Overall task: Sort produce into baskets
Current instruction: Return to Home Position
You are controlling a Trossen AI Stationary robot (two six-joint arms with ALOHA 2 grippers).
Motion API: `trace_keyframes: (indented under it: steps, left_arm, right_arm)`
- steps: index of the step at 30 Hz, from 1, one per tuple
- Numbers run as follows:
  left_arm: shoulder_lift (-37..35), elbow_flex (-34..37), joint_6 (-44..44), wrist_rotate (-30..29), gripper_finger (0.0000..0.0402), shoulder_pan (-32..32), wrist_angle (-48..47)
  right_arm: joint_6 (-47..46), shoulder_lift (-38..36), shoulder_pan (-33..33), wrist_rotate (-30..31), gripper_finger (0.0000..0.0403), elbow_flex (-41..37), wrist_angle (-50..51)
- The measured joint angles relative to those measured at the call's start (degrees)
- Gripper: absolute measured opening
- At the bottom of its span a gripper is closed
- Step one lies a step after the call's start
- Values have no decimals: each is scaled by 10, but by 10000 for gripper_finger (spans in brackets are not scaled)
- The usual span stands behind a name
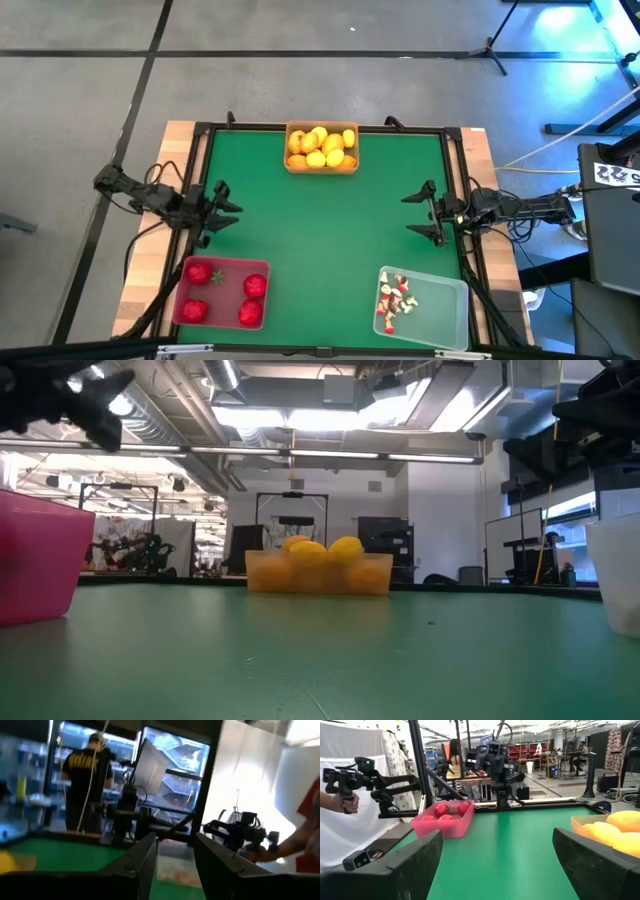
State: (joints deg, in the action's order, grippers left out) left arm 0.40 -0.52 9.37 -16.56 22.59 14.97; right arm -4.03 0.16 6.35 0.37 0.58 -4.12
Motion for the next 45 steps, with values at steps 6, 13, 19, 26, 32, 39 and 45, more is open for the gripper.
trace_keyframes:
  steps: [6, 13, 19, 26, 32, 39, 45]
  left_arm:
    - [0, 0, -56, 37, 129, -46, -12]
    - [0, 0, -48, 126, 129, -141, -12]
    - [0, 0, 16, 262, 129, -218, -12]
    - [0, 0, 31, 329, 129, -304, -24]
    - [0, 0, 54, 303, 129, -342, -24]
    - [0, 0, 41, 226, 129, -343, -23]
    - [0, 0, 42, 189, 129, -312, -23]
  right_arm:
    - [0, 0, 0, 1, 374, 0, 0]
    - [0, 0, 0, 23, 374, -1, 18]
    - [17, 0, 0, 76, 374, -1, 14]
    - [22, 0, 0, 77, 374, -1, 16]
    - [11, 0, 0, 76, 374, -1, 17]
    - [17, 0, 0, 76, 374, -1, 18]
    - [30, 0, 0, 76, 374, -1, 19]
